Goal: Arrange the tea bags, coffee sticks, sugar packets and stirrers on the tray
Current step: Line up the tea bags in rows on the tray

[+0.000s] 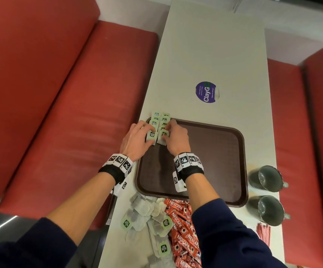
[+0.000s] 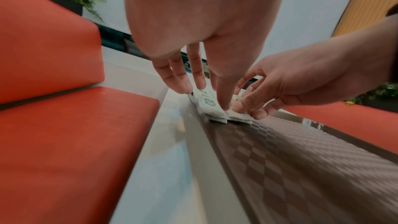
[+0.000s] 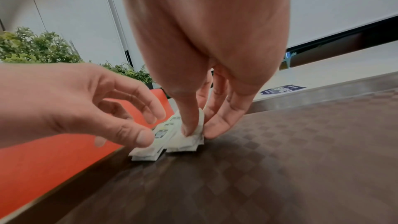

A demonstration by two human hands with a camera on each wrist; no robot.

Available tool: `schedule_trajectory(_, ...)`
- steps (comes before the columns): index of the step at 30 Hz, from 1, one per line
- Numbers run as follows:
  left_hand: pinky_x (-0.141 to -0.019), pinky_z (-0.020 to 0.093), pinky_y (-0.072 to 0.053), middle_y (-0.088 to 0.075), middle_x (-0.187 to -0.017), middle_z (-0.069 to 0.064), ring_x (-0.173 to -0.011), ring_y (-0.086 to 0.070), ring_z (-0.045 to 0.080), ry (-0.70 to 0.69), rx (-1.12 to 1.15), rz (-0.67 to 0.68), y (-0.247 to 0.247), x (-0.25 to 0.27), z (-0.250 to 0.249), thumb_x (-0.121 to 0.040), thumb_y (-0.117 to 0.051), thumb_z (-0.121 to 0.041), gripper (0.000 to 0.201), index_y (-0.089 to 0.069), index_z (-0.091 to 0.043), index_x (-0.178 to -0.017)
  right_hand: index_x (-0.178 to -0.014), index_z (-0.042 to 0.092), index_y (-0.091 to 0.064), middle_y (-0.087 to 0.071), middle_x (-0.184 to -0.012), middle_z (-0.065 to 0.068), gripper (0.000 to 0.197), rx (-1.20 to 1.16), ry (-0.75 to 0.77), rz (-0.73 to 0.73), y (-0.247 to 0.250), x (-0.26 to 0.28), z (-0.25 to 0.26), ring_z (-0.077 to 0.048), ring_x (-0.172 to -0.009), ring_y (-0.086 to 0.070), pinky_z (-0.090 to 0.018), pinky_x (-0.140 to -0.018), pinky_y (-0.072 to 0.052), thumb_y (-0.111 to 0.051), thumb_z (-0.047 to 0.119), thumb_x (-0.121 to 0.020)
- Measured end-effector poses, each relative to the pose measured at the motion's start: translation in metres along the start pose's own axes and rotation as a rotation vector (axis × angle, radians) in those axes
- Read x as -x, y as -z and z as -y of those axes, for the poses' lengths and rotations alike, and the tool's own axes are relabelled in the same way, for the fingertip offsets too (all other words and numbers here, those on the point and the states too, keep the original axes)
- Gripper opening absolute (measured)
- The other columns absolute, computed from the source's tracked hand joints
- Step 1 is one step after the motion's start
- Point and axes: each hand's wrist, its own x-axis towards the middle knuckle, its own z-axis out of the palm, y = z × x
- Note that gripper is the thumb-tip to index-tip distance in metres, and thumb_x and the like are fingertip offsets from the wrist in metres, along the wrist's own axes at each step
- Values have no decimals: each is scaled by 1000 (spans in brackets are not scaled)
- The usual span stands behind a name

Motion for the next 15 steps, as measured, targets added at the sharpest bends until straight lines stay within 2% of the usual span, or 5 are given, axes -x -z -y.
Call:
schedule_trajectory(3, -77, 40, -54, -56, -128, -8, -111, -51, 21, -8, -51, 35, -2, 1, 1, -85, -89, -24, 42, -67, -28, -121, -121, 17, -52, -59, -121, -7, 40, -41, -8, -62, -1, 2, 0, -32, -110, -63, -53, -97, -57, -81, 12, -93)
schedule_trajectory(7, -74, 35, -47, -55, -131, -5, -115, -51, 22, 19, -38, 14, -5, 2, 1, -86, -89, -23, 42, -68, -27, -123, -113, 14, -52, -53, -121, -5, 44, -77, -41, -77, -4, 10, -3, -27, -106, -60, -48, -93, -57, -88, 18, -89)
schedule_trajectory(11, -76, 37, -51, -56, -134, -6, -114, -52, 22, 16, -41, 9, -6, 1, 2, -87, -88, -22, 41, -70, -24, -124, -108, 13, -58, -55, -120, -5, 36, -50, -37, -66, -10, 12, -5, -24, -104, -61, -47, -95, -58, -89, 18, -89)
schedule_trajectory(15, -77, 39, -53, -56, -134, -7, -113, -52, 22, 27, -45, 16, -4, 1, 1, -89, -87, -23, 38, -71, -24, -123, -110, 12, -62, -55, -122, -5, 30, -48, -31, -72, -13, 13, 1, -27, -110, -64, -45, -97, -58, -86, 18, -93)
